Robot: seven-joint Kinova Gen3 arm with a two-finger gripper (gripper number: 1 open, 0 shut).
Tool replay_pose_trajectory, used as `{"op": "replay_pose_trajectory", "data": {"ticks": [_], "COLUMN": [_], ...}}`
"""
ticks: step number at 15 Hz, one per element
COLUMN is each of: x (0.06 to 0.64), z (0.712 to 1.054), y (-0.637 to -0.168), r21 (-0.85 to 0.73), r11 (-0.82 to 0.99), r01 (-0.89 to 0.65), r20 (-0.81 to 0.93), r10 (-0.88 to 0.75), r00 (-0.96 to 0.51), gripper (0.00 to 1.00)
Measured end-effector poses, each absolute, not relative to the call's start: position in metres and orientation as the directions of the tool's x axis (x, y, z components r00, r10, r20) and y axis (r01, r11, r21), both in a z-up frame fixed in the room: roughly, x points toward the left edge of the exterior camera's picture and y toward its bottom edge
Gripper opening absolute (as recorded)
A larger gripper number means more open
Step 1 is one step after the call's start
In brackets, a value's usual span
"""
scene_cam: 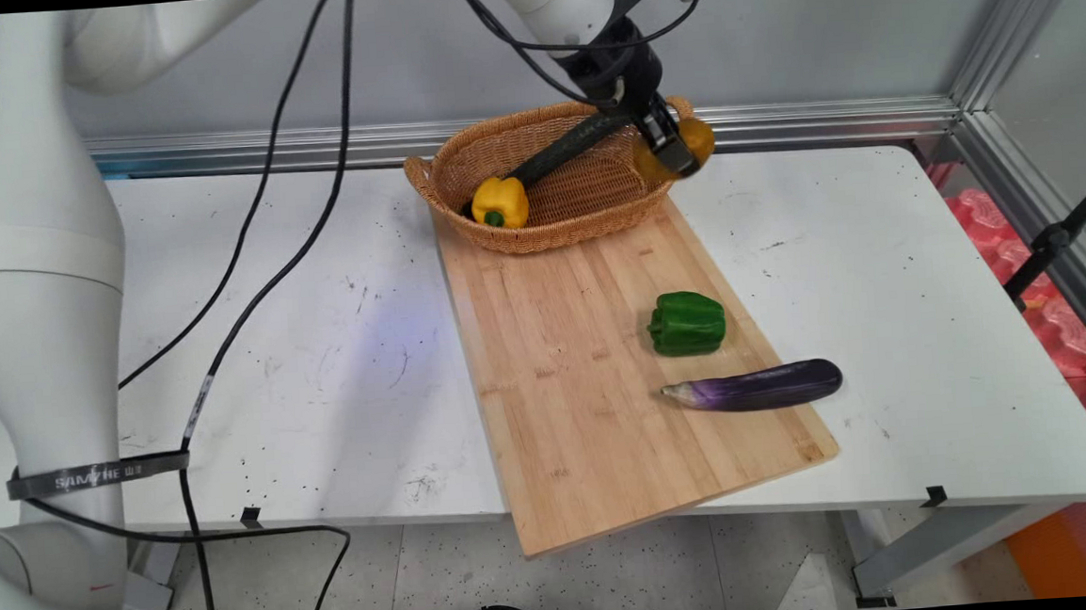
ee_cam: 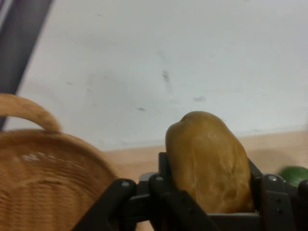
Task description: Place the picked object on the cutting board
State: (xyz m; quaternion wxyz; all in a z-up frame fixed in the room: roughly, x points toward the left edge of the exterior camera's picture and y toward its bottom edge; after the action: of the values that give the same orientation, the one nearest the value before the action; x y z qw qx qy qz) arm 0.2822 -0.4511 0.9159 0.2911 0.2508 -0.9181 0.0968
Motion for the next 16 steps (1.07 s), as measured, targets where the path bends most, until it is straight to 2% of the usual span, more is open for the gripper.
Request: {"op": "replay_pose_trajectory", "data": {"ticks": [7, 12, 16], "x": [0.281, 0.291, 0.298], "z": [0.913, 0.894, 0.876], "y": [-0.377, -0.322, -0.299], "r21": [0.049, 0.083, 0.081], "r11": [0.873, 0.877, 0.882], "r01": [-0.486, -0.474, -0.464], "r20": [0.537, 0.498, 0.480], "r10": [-0.433, -0.448, -0.443], "r00": [-0.724, -0.743, -0.757], "gripper": [0.00, 0.00, 0.00]}}
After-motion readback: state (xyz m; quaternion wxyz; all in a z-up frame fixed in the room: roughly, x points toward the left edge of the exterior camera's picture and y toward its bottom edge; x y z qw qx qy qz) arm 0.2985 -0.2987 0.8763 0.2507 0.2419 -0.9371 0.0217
